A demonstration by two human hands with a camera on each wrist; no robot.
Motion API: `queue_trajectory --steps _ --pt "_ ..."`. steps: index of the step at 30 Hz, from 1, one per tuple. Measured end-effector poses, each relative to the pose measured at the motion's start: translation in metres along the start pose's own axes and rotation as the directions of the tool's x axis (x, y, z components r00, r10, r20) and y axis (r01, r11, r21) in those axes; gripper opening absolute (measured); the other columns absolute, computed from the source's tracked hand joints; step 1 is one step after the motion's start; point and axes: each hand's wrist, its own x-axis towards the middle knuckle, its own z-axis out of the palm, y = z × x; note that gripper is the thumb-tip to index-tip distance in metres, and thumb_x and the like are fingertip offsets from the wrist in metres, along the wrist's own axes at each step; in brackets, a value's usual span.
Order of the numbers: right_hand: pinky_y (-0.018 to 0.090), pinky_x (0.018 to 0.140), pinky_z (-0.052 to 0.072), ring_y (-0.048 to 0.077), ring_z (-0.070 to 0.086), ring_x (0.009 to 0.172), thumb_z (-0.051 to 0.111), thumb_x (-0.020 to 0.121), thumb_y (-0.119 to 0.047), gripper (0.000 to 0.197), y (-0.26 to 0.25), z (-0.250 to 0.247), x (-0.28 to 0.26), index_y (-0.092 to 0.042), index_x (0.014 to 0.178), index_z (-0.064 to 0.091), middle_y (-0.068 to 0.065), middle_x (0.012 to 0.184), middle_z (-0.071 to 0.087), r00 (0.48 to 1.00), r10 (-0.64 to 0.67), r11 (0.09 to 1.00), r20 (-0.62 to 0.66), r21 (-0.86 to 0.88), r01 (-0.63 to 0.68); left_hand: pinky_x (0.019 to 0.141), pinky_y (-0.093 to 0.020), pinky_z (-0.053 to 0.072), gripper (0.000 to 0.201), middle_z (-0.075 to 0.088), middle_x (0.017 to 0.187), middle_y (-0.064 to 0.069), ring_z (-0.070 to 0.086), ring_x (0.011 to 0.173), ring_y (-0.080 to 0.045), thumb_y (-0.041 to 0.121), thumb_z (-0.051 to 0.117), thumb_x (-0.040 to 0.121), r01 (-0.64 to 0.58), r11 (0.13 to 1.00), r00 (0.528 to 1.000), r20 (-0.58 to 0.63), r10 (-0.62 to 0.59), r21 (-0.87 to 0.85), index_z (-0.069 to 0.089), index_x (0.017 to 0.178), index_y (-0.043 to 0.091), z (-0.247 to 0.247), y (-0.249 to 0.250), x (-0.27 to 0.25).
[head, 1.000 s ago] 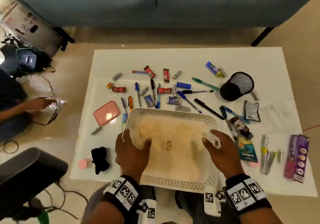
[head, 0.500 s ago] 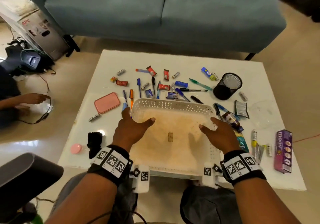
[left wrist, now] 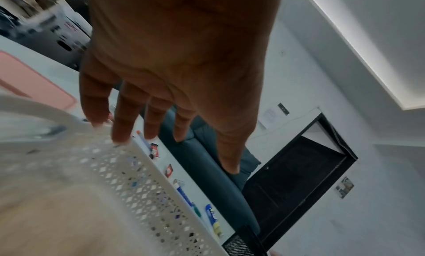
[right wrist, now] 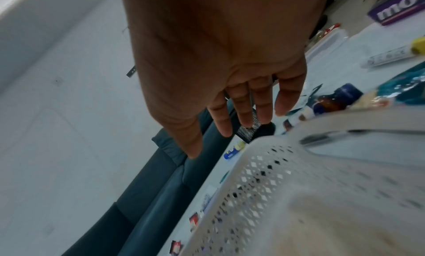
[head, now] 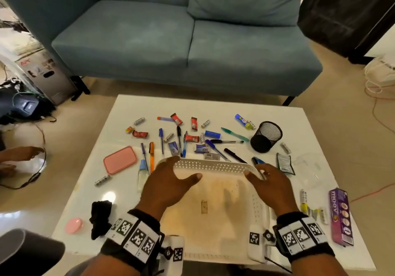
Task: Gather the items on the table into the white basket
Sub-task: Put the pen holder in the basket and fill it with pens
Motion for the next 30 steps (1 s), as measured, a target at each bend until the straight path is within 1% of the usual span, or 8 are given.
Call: queue_trajectory --steps 4,7,9,13,15,19,23,30 --pt "0.029 0.090 0.043 0.014 0.059 0.099 0.074 0.082 -0.049 0.044 -0.006 -0.014 0.029 -0.022 0.117 0.066 -0.005 0.108 0.066 0.996 0.017 0.994 -0.087 0.111 -0.007 0.083 -0.020 0.045 0.064 0.066 0.115 0.021 0.062 0.107 -0.002 0.070 0.073 0.073 -0.055 0.970 0.987 0.136 0.089 -0.235 0.059 0.128 0.042 0.012 0.017 0.018" --pt "0.040 0.089 0.054 0.020 0.069 0.089 0.072 0.069 -0.067 0.060 0.004 -0.019 0.060 -0.035 0.118 0.061 -0.007 0.098 0.073 0.994 0.046 0.981 -0.097 0.191 -0.027 0.084 -0.023 0.048 0.045 0.073 0.093 0.022 0.066 0.093 0.003 0.063 0.076 0.076 -0.049 0.953 0.972 0.205 0.115 -0.300 0.064 0.114 0.042 0.022 0.018 0.032" --pt "0.048 0.088 0.056 0.024 0.071 0.087 0.071 0.067 -0.069 0.068 0.004 -0.015 0.081 -0.042 0.126 0.051 -0.009 0.095 0.072 0.993 0.076 0.976 -0.092 0.210 -0.055 0.088 -0.028 0.053 0.039 0.073 0.089 0.020 0.067 0.090 0.001 0.062 0.075 0.077 -0.025 0.948 0.974 0.206 0.095 -0.317 0.066 0.109 0.042 0.026 0.014 0.047" --pt "0.032 0.075 0.050 0.020 0.061 0.094 0.074 0.085 -0.046 0.085 -0.006 -0.016 0.098 -0.037 0.153 0.023 -0.007 0.093 0.065 0.989 0.088 0.985 -0.115 0.157 -0.069 0.080 -0.031 0.056 0.031 0.071 0.089 0.010 0.069 0.086 -0.007 0.060 0.074 0.080 0.018 0.935 0.985 0.168 0.045 -0.354 0.068 0.102 0.038 0.035 0.015 0.064" --pt "0.033 0.078 0.050 0.019 0.060 0.094 0.072 0.086 -0.044 0.088 -0.003 -0.013 0.105 -0.036 0.156 0.018 -0.009 0.090 0.064 0.992 0.080 0.989 -0.100 0.131 -0.067 0.075 -0.026 0.051 0.030 0.072 0.087 0.010 0.068 0.083 -0.005 0.059 0.074 0.081 0.021 0.940 0.986 0.163 0.037 -0.341 0.068 0.102 0.038 0.041 0.018 0.068" --pt "0.037 0.083 0.054 0.019 0.062 0.100 0.071 0.087 -0.045 0.073 0.012 -0.007 0.111 -0.036 0.150 0.034 -0.008 0.103 0.064 0.995 0.078 0.994 -0.058 0.079 -0.074 0.069 -0.019 0.046 0.029 0.070 0.083 0.011 0.064 0.074 0.004 0.056 0.075 0.081 0.012 0.936 0.979 0.197 0.062 -0.352 0.069 0.103 0.038 0.050 0.022 0.068" --pt "0.041 0.095 0.051 0.023 0.063 0.103 0.071 0.089 -0.033 0.046 0.018 -0.005 0.112 -0.025 0.131 0.055 -0.001 0.117 0.068 0.985 0.017 0.998 -0.170 0.056 -0.007 0.065 -0.017 0.041 0.029 0.066 0.079 0.014 0.059 0.068 0.010 0.056 0.076 0.080 -0.011 0.943 0.979 0.190 0.079 -0.333 0.069 0.103 0.038 0.049 0.025 0.065" --pt "0.026 0.079 0.041 0.023 0.065 0.089 0.067 0.092 -0.032 0.026 -0.002 -0.026 0.098 -0.015 0.112 0.067 0.005 0.098 0.074 0.925 -0.118 0.993 -0.362 -0.057 0.104 0.067 -0.019 0.043 0.027 0.071 0.083 0.013 0.062 0.076 0.008 0.056 0.076 0.081 -0.039 0.946 0.985 0.149 0.092 -0.323 0.068 0.101 0.040 0.040 0.027 0.062"
